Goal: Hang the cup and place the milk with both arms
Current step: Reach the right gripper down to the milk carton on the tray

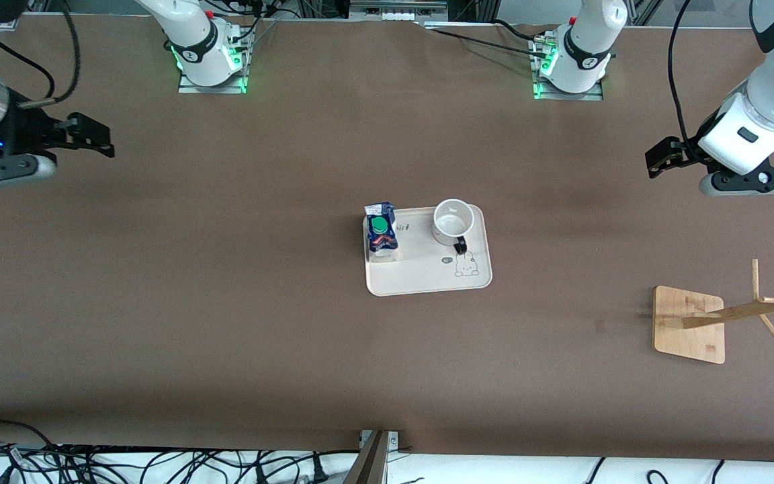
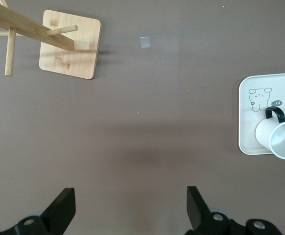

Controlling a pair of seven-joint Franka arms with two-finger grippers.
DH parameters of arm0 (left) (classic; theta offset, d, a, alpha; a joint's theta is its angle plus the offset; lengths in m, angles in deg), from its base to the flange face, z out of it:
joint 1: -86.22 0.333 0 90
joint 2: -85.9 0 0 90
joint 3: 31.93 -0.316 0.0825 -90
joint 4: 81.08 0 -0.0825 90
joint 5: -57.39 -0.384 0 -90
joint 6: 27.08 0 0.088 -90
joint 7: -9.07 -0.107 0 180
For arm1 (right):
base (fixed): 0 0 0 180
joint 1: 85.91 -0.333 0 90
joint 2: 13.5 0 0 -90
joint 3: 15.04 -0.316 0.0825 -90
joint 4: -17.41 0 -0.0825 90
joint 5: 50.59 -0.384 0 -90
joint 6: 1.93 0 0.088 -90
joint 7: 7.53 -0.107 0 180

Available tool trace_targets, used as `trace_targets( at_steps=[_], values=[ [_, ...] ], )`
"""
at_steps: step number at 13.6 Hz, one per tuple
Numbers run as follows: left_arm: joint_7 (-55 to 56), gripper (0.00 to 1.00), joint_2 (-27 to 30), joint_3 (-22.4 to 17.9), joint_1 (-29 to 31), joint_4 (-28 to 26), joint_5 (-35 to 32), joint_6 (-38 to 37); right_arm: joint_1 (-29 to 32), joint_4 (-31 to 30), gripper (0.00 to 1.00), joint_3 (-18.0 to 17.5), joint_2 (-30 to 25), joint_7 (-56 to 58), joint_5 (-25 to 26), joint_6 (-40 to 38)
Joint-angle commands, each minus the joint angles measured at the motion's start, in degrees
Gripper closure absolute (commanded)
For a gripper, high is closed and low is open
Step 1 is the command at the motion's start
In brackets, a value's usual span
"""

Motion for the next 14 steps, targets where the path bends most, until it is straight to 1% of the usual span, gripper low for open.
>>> trace_targets(
  at_steps=[1,3,4,6,8,10,11,12,14],
  values=[
    [0.42,0.00,-0.31,0.16,-0.17,1.49,-0.32,-1.29,-4.57,0.36,0.00,-0.10,0.53,-1.01,-4.34,-0.47],
    [0.33,0.00,-0.31,0.16,-0.17,1.49,-0.32,-1.29,-10.89,0.53,0.00,-0.45,4.04,-13.88,-5.14,4.25],
    [0.42,0.00,-0.31,0.16,-0.17,1.49,-0.32,-1.29,-15.45,0.62,0.00,-0.36,6.23,-20.04,-5.06,7.76],
    [0.51,0.00,-0.31,0.25,-0.17,1.49,-0.23,-1.29,-23.10,0.97,0.00,-0.36,11.41,-31.30,-4.88,15.83],
    [0.33,0.00,-0.22,0.08,0.00,1.40,-0.23,-1.72,-28.57,0.97,0.00,-0.36,15.98,-38.96,-4.97,24.45],
    [0.42,0.00,-0.22,0.08,0.18,1.40,-0.23,-1.99,-32.44,1.06,0.00,-0.36,19.85,-43.46,-4.79,32.63],
    [0.42,0.00,-0.22,-0.01,0.26,1.40,-0.23,-2.17,-33.42,1.15,0.00,-0.36,21.26,-43.57,-4.79,35.45],
    [0.33,0.00,-0.22,-0.01,0.35,1.40,-0.23,-2.17,-33.86,1.58,0.00,-0.36,22.41,-43.13,-4.71,36.96],
    [0.42,0.00,-0.22,-0.10,0.35,1.40,-0.23,-2.26,-35.44,3.95,0.00,-0.27,25.57,-43.48,-3.92,37.15]
  ],
)
